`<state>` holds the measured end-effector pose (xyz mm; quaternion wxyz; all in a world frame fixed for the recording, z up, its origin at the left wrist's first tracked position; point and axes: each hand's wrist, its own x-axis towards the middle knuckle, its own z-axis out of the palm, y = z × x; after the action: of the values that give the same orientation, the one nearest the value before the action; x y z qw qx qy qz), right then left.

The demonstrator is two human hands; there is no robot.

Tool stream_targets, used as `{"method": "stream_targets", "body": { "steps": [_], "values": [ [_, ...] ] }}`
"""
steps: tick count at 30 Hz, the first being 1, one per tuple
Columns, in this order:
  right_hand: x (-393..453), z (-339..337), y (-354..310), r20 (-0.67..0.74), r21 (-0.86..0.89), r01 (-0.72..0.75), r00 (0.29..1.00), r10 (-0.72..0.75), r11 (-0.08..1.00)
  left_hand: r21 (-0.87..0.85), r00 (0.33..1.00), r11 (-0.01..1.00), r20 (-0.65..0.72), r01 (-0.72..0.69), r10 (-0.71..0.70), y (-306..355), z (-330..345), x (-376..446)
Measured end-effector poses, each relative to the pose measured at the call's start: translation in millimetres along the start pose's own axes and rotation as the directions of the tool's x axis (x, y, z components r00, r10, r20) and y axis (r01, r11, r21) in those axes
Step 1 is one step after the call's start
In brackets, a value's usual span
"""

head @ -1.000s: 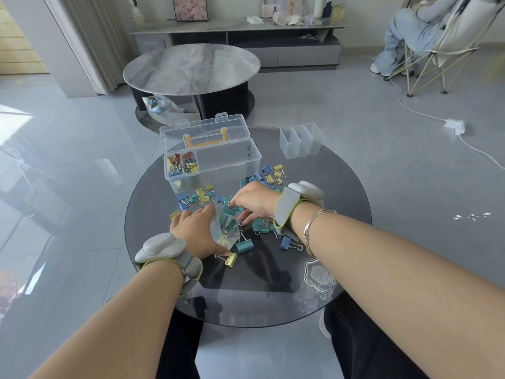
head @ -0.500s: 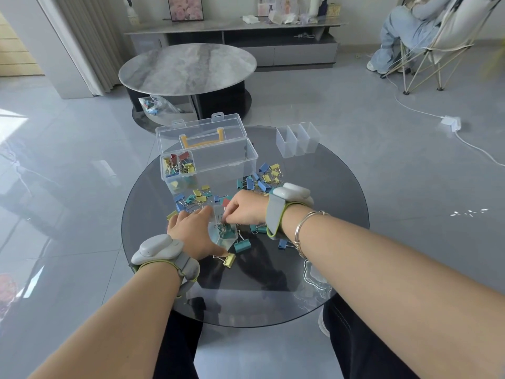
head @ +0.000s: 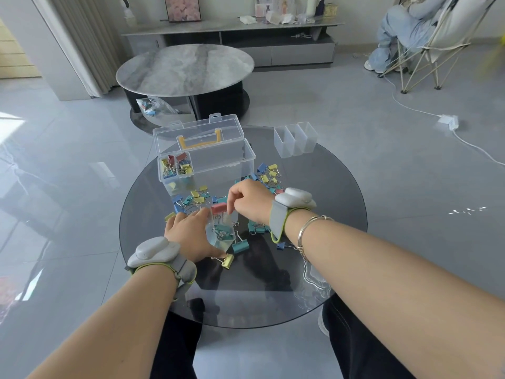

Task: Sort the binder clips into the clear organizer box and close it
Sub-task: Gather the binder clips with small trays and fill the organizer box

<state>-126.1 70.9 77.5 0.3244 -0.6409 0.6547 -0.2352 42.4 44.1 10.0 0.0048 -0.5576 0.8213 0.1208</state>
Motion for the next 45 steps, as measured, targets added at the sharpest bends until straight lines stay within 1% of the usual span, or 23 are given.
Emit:
{"method": "stream_targets", "body": {
  "steps": [2,6,8,10,13,17,20,22,26,27,29,31,32,33,36,37,38,40,41,45],
  "values": [
    [2.0,2.1,1.8,0.022,-0.017,0.016,1.0,-0.015,1.0,-0.009,1.0,1.0,-0.006,-0.006,0.006,-0.4,-0.1,-0.8],
    [3.2,9.4,8.3,0.144,-0.184,0.031,0.99,-0.004,0.982,-0.012,1.0,1.0,-0.01,-0.006,0.006,-1.1,-0.3,-1.8],
    [2.1,10.1,9.0,0.146,-0.243,0.044,0.989,-0.008,0.969,-0.008,1.0,1.0,-0.008,-0.008,0.008,-1.1,-0.8,-2.4],
    [1.2,7.4,9.5,0.12,-0.277,0.082,0.992,-0.05,0.957,0.0,1.0,1.0,-0.004,-0.005,0.005,-0.5,-1.0,-2.3],
    [-1.7,4.6,12.4,0.113,-0.297,0.113,0.99,-0.082,0.948,0.003,1.0,1.0,-0.003,-0.001,0.001,0.8,-1.2,-1.8],
    [-6.1,11.5,15.1,0.209,-0.262,0.119,0.976,-0.064,0.958,0.009,1.0,1.0,-0.002,0.002,-0.002,1.3,-1.3,-2.8],
    [-6.8,17.1,13.9,0.193,-0.224,0.128,0.978,-0.085,0.966,0.014,1.0,1.0,0.011,0.005,-0.005,3.2,-2.5,-2.6],
    [-6.3,22.1,13.3,0.178,-0.235,0.127,0.98,-0.086,0.964,0.022,1.0,1.0,0.008,0.0,0.0,3.0,-2.9,-2.9],
    [0.6,25.7,10.3,0.055,-0.27,0.046,0.998,-0.032,0.962,0.037,1.0,0.999,-0.004,-0.011,0.011,1.9,-3.2,-3.2],
    [3.9,26.7,10.4,0.055,-0.306,0.019,0.998,-0.002,0.952,0.038,1.0,0.999,-0.001,-0.014,0.014,1.9,-3.2,-3.2],
    [9.0,30.6,11.6,0.12,-0.398,-0.007,0.991,0.059,0.917,0.031,1.0,0.999,0.003,-0.014,0.014,2.0,-3.0,-2.6],
    [9.0,37.4,13.2,0.177,-0.417,-0.003,0.981,0.084,0.909,0.025,1.0,1.0,0.006,-0.01,0.009,1.5,-2.2,-2.2],
    [7.9,39.9,14.2,0.168,-0.4,0.003,0.983,0.07,0.917,0.024,1.0,1.0,0.004,-0.007,0.007,1.0,-1.4,-1.9],
    [6.7,41.2,16.0,0.128,-0.366,0.001,0.991,0.049,0.931,0.024,1.0,1.0,0.0,-0.007,0.007,0.5,-0.9,-1.9],
    [4.9,37.0,18.7,-0.055,-0.167,-0.034,0.998,0.025,0.985,0.019,1.0,1.0,0.0,-0.009,0.009,0.4,-1.0,-1.8],
    [5.1,34.9,19.2,-0.057,-0.119,-0.036,0.998,0.029,0.992,0.016,1.0,1.0,0.005,-0.008,0.008,0.5,-1.3,-1.8],
    [5.6,33.2,19.5,-0.024,-0.1,-0.025,0.999,0.022,0.995,0.015,1.0,1.0,0.007,-0.009,0.009,0.3,-1.8,-1.8],
    [6.1,32.2,18.9,0.073,-0.148,0.022,0.997,-0.012,0.989,0.021,1.0,1.0,0.004,-0.015,0.015,-0.4,-2.0,-1.7],
    [5.7,33.2,18.8,0.096,-0.182,0.037,0.995,-0.019,0.983,0.025,1.0,1.0,0.004,-0.017,0.017,-0.5,-2.0,-1.8],
    [5.6,43.4,23.9,0.054,-0.295,0.012,0.999,0.004,0.956,0.036,1.0,0.999,0.006,-0.022,0.022,0.5,-2.0,-1.1]
  ]
}}
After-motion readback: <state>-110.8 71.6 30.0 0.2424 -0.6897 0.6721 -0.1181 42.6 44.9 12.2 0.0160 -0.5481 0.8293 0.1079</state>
